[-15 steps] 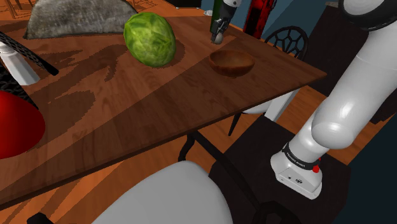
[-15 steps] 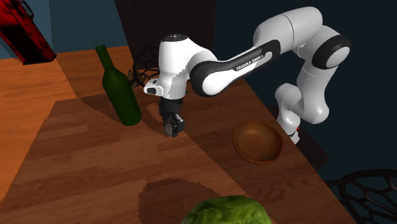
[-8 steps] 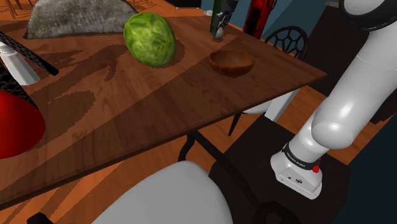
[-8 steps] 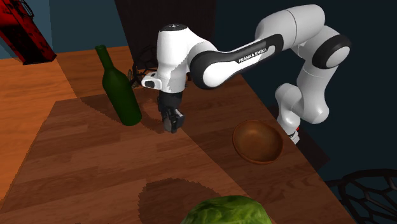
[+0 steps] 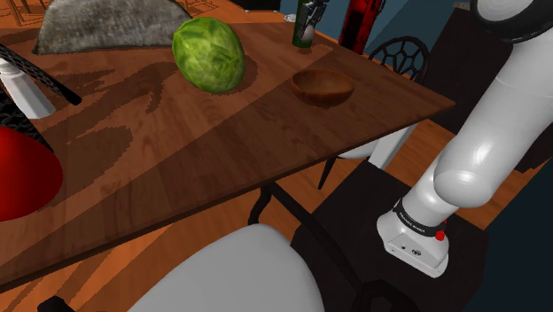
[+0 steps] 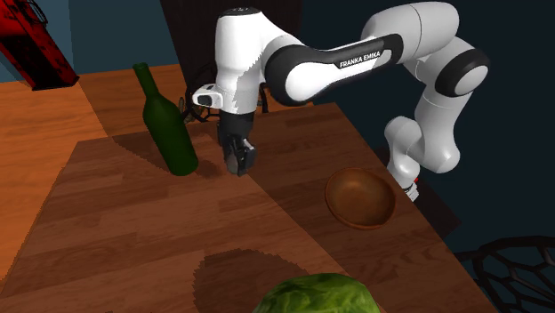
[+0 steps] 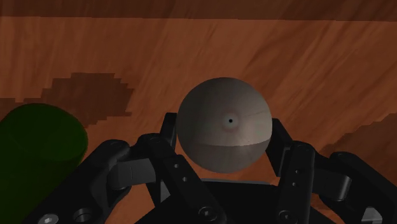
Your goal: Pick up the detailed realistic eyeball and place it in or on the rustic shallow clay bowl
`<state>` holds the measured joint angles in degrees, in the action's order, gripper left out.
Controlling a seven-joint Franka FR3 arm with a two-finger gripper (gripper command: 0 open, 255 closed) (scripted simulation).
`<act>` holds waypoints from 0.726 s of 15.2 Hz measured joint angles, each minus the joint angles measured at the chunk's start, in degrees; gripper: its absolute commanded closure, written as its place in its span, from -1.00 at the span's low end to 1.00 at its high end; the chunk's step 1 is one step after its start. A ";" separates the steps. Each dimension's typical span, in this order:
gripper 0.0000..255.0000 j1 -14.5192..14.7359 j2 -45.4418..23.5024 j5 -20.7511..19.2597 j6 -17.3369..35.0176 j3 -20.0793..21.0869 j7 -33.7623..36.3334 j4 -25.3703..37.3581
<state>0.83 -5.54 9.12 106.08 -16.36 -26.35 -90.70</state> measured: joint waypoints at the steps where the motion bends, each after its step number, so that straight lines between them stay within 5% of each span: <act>1: 1.00 -0.02 -0.14 0.00 -0.97 0.00 0.14 1.13; 11: 1.00 -0.68 -2.50 0.61 -9.22 -0.31 0.59 11.62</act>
<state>0.16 -8.05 9.72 96.86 -16.67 -25.75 -79.07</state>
